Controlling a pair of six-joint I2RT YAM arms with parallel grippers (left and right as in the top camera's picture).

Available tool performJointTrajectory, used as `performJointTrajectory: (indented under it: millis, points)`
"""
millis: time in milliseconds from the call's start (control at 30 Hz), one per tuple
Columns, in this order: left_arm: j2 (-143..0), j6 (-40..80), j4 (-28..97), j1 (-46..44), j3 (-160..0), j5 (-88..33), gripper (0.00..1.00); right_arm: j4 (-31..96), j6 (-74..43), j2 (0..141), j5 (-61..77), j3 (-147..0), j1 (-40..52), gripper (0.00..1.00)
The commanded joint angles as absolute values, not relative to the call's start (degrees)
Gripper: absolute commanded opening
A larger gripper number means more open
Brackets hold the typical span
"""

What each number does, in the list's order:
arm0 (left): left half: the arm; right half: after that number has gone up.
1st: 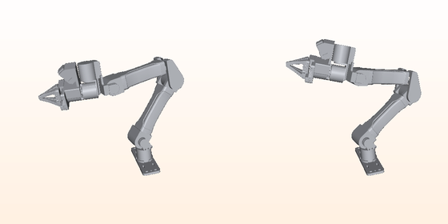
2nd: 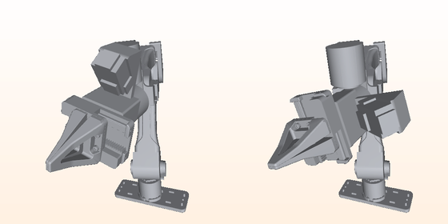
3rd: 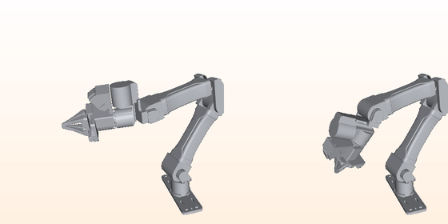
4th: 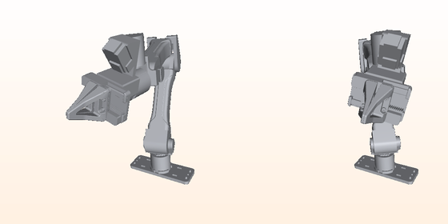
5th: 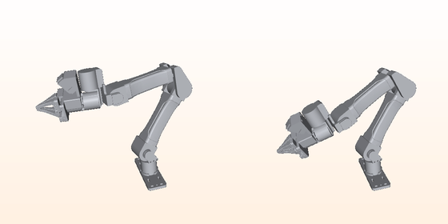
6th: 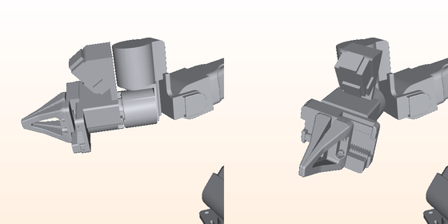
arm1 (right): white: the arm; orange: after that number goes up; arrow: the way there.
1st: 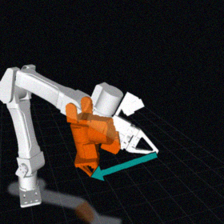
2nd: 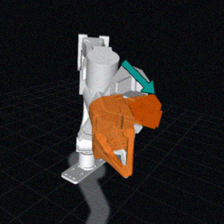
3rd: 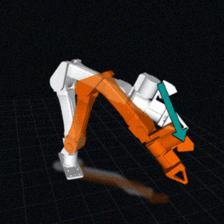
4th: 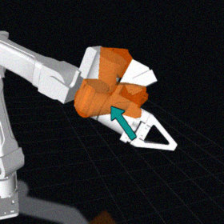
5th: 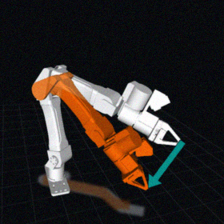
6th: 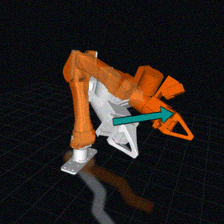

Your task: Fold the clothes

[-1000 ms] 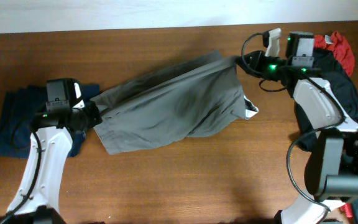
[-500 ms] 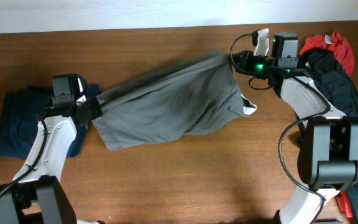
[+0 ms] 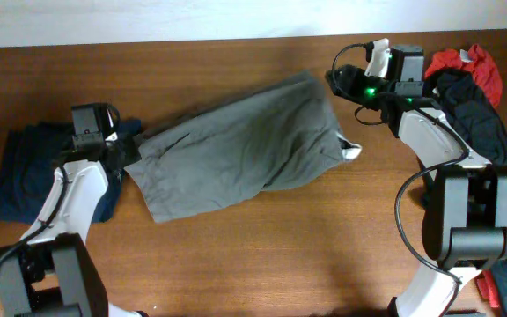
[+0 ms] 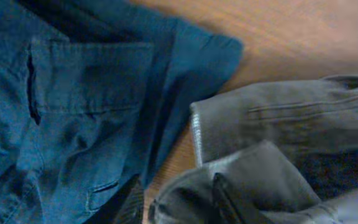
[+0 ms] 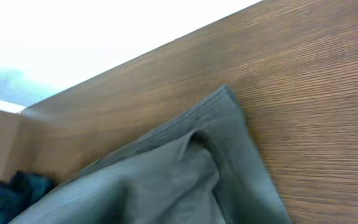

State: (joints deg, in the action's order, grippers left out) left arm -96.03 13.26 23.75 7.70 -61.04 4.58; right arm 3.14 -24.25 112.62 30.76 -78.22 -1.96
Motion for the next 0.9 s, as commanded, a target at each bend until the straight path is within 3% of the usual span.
performJointTrajectory:
  millis: [0, 133, 267, 367, 433, 467, 633, 800, 833, 867]
  points:
    - [-96.84, 12.97, 23.75, 8.05, -61.30, 5.87, 0.43, 3.07, -24.05, 113.01, 28.86, -79.35, -2.76, 0.74]
    - [-95.46, 12.27, 23.77, 8.05, -62.17, 5.85, 0.61, 3.25, -24.12, 112.97, 35.00, -79.35, -5.48, 0.75]
    - [-94.35, 8.73, 23.55, 8.05, -64.53, 5.37, 0.62, 5.89, -24.10, 112.88, 42.94, -79.35, -7.29, 0.74]
    - [-94.37, 7.97, 23.22, 8.05, -65.71, 5.37, 0.51, 10.96, -23.03, 112.86, 43.20, -79.37, -7.03, 0.72]
    - [-94.37, 7.97, 22.00, 8.05, -65.76, 5.19, 0.25, 14.59, -20.03, 112.86, 43.29, -79.35, -6.17, 0.70]
    - [-94.39, 7.97, 21.23, 8.05, -65.76, 5.19, 0.02, 16.19, -18.94, 112.86, 43.29, -79.35, -5.74, 0.69]
    - [-94.41, 8.03, 18.50, 8.05, -65.87, 4.21, 0.00, 20.84, -14.24, 112.79, 42.92, -79.35, -3.49, 0.67]
    - [-94.30, 4.64, 21.67, 7.97, -67.81, -10.66, 0.10, 20.93, -13.28, 111.59, 42.92, -79.59, -2.33, 0.65]
    - [-94.30, 3.95, 22.85, 7.90, -68.31, -12.82, 0.13, 20.80, -12.99, 111.28, 42.94, -79.85, -2.13, 0.61]
    - [-94.30, 3.11, 24.62, 7.70, -68.95, -15.18, 0.15, 20.62, -12.80, 111.24, 42.87, -80.23, -1.74, 0.49]
